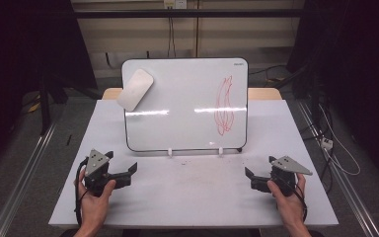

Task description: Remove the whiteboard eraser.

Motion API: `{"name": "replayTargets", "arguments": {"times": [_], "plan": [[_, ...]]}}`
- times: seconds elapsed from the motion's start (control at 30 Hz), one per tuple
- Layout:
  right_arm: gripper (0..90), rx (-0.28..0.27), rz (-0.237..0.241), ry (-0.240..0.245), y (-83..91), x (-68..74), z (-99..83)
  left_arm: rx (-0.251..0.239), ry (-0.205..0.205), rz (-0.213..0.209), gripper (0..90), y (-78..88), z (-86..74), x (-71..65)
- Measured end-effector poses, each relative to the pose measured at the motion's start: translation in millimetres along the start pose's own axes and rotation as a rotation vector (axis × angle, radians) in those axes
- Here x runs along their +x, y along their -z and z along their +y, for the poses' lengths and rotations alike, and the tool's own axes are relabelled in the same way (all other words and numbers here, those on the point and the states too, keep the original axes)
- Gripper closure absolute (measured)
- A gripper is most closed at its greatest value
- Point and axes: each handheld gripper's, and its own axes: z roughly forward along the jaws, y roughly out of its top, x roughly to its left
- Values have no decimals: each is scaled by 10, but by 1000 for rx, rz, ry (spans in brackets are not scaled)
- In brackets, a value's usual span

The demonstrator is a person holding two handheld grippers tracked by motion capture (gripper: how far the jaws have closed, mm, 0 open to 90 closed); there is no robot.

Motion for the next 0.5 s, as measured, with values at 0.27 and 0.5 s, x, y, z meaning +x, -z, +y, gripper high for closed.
{"name": "replayTargets", "arguments": {"times": [0.27,0.5], "plan": [[40,-1,-2,-10,0,-31,-7,26,-17,-30,85,-52,16,-18],[40,6,6,-11,-18,-24,-8,35,-17,-48,84,-130,44,-53]]}}
